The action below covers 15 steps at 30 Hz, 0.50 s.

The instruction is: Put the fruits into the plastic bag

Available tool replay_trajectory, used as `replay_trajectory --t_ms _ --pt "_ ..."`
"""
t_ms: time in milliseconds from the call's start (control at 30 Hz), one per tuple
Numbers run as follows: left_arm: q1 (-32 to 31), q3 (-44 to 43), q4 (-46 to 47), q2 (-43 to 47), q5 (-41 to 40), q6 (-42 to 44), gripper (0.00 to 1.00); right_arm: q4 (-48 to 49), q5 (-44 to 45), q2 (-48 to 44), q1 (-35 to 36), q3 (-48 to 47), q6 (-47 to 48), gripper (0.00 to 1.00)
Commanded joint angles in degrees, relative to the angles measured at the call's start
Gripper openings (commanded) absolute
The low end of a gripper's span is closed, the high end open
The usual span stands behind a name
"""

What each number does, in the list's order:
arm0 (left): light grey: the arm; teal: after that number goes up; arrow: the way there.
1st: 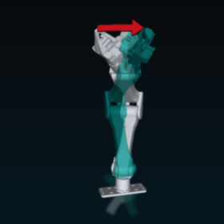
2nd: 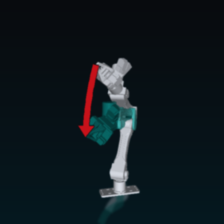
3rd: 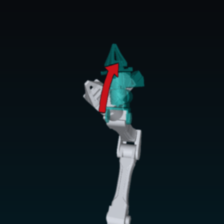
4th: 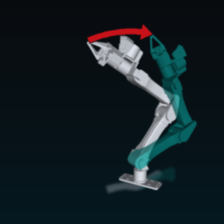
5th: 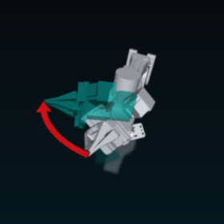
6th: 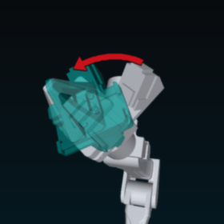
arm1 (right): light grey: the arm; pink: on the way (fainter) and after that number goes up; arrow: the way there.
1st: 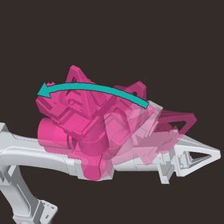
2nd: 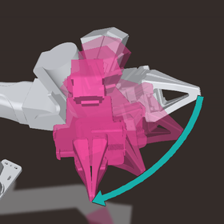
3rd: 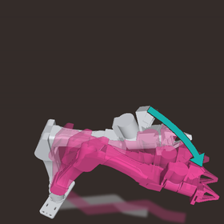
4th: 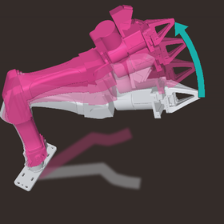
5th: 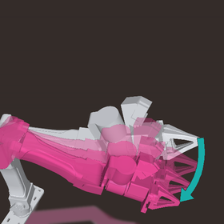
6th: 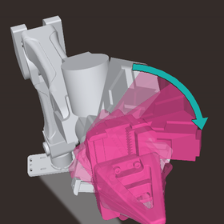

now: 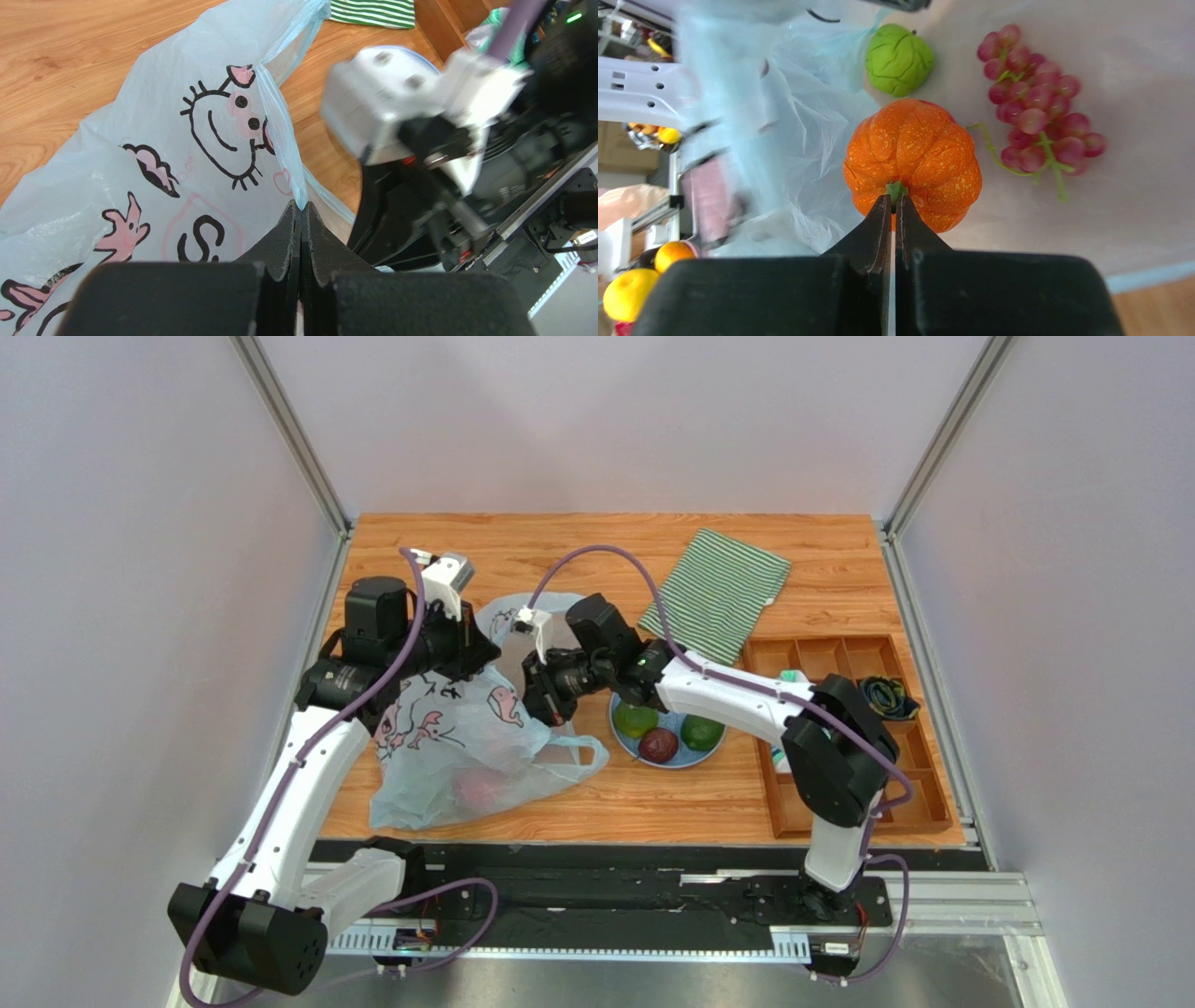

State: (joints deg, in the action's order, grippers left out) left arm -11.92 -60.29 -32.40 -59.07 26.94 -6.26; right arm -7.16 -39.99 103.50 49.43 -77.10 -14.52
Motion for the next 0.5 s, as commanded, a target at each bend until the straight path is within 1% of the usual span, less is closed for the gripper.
replay_trajectory --t_ms 0,33,67,133,233,367,467 --pt "0.3 -1.7 0.3 0.4 0.7 0.5 0.0 6.2 -4.7 3.9 1.1 -3.1 -3.6 0.0" --pt "0.3 -1.8 0.4 0.4 0.6 0.5 0.0 6.6 -5.3 4.4 1.4 -3.2 -5.4 0.0" --pt "0.3 -1.8 0.4 0.3 0.7 0.5 0.0 10.5 -5.5 4.8 1.5 -3.1 -6.4 0.0" --pt "0.3 -1.7 0.4 0.3 0.7 0.5 0.0 13.2 -5.7 5.5 2.2 -2.8 -8.8 0.0" --pt "0.3 -1.7 0.4 0.4 0.7 0.5 0.0 17.1 -4.2 6.4 3.2 -2.6 -11.7 0.0" --pt "0.3 -1.8 0.3 0.3 0.7 0.5 0.0 25.3 -3.4 9.1 4.7 -2.6 -16.6 0.0" --pt "0.3 -1.8 0.4 0.2 0.8 0.5 0.0 25.4 -2.9 11.9 5.5 -4.2 -17.6 0.0"
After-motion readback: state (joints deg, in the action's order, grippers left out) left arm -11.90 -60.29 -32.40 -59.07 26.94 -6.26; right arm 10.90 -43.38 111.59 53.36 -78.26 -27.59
